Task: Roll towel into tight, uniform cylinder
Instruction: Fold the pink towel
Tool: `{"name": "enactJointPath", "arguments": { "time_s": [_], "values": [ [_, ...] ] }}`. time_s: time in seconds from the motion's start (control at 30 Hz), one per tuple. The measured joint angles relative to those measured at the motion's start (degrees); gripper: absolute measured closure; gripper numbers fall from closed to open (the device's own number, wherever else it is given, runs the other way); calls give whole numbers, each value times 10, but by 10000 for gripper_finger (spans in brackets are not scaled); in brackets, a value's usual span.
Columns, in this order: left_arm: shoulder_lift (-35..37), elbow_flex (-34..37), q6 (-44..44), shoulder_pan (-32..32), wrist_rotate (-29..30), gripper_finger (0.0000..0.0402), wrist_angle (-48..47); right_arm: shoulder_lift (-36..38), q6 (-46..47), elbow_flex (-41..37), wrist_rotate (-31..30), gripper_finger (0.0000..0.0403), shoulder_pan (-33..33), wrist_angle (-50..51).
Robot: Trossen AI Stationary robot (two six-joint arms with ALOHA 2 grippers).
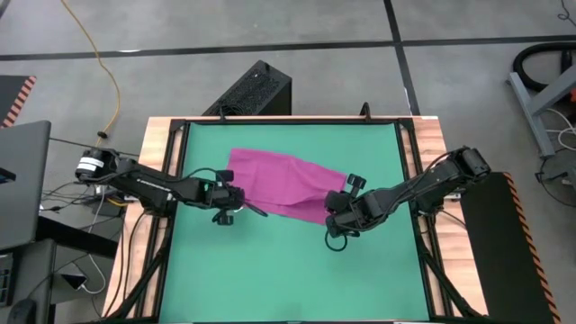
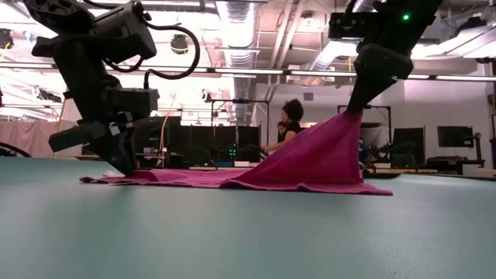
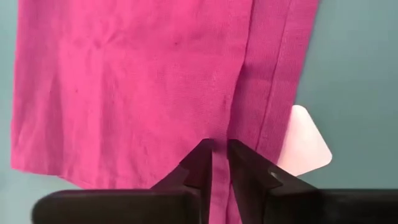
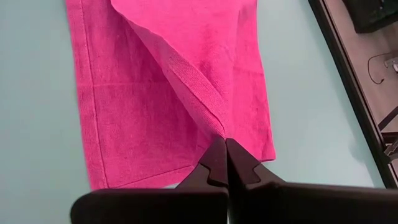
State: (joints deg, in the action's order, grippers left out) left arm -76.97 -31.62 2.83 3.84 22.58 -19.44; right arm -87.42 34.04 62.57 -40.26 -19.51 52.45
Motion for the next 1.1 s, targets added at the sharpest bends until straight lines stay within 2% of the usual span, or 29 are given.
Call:
{"name": "enactJointPath", "arguments": {
  "time_s": [0.33, 0.47, 0.57, 0.93, 1.1],
  "values": [
    [0, 0, 11, -6, 10, 399, 12, 0, 0, 0, 0, 399, 0, -1],
    [2, 0, 10, -8, 42, 401, 9, 0, 0, 0, 0, 399, 0, -1],
    [13, 0, 4, -1, 45, 401, 0, 0, 0, 0, 0, 399, 0, -2],
    [85, -35, -52, 30, 67, 401, -141, 1, 0, 0, -1, 399, -14, -7],
    [101, -45, -56, 34, 62, 401, -158, 2, 0, 10, 1, 399, -32, -9]
  ]
}}
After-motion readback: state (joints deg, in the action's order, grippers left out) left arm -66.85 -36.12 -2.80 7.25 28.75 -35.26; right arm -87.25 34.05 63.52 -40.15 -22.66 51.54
